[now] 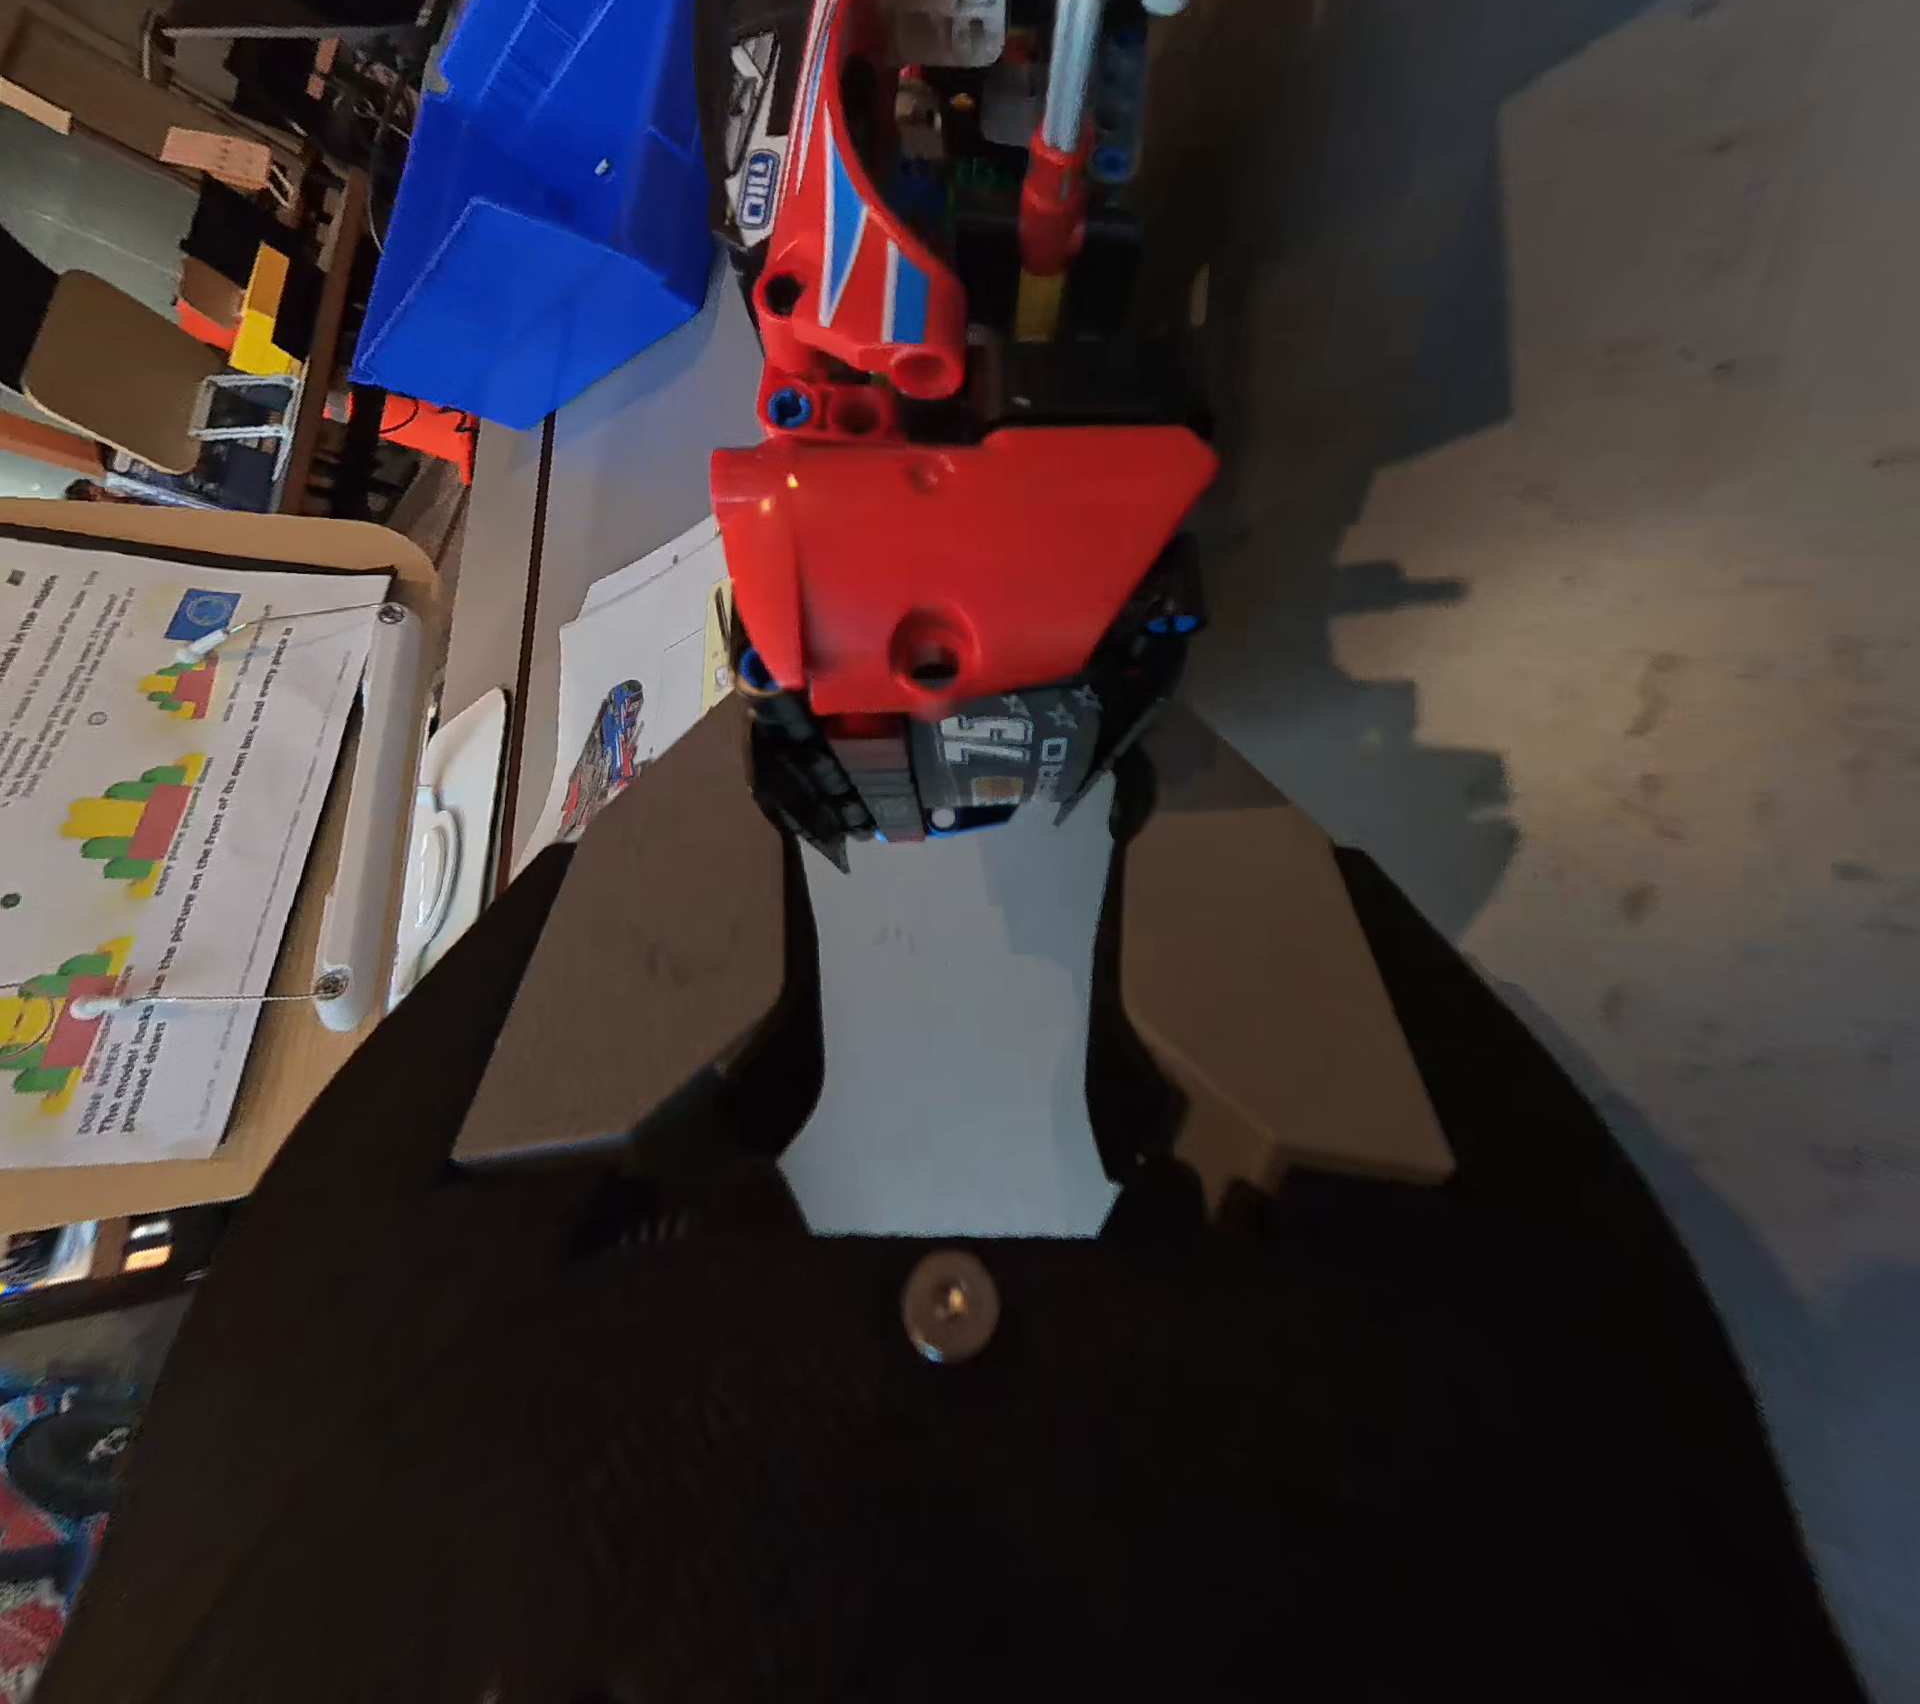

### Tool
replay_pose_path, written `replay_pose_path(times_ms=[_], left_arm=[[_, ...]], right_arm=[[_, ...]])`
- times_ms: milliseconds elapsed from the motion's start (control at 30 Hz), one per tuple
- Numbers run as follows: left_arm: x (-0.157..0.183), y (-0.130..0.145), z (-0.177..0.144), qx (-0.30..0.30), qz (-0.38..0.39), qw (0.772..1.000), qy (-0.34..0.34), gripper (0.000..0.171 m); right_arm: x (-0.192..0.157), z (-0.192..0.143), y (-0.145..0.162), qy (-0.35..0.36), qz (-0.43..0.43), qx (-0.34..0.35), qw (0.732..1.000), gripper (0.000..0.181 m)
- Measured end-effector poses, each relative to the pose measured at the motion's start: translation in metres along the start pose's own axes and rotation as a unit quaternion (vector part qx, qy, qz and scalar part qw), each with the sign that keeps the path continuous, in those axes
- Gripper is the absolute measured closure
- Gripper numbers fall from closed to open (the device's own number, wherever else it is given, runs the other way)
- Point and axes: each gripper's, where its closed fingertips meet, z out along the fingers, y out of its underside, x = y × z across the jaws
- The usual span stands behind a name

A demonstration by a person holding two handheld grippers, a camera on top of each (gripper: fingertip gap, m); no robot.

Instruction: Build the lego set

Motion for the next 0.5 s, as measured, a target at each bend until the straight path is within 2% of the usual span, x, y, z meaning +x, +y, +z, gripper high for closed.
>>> replay_pose_path(times_ms=[133, 233, 333, 500], left_arm=[[0.007, 0.002, -0.002, -0.023, 0.035, 0.998, -0.04, 0.115], [0.015, 0.007, -0.002, -0.043, 0.064, 0.995, -0.064, 0.113], [0.02, 0.009, -0.002, -0.054, 0.073, 0.993, -0.073, 0.113], [0.023, 0.014, -0.001, -0.086, 0.14, 0.981, -0.101, 0.113]], right_arm=[[-0.02, -0.015, 0.004, -0.021, 0.036, 0.024, 0.999, 0.115], [-0.031, -0.024, 0.013, -0.053, 0.074, 0.038, 0.995, 0.123], [-0.038, -0.023, 0.022, -0.074, 0.101, 0.042, 0.991, 0.122], [-0.05, -0.018, 0.027, -0.096, 0.102, 0.051, 0.989, 0.114]])
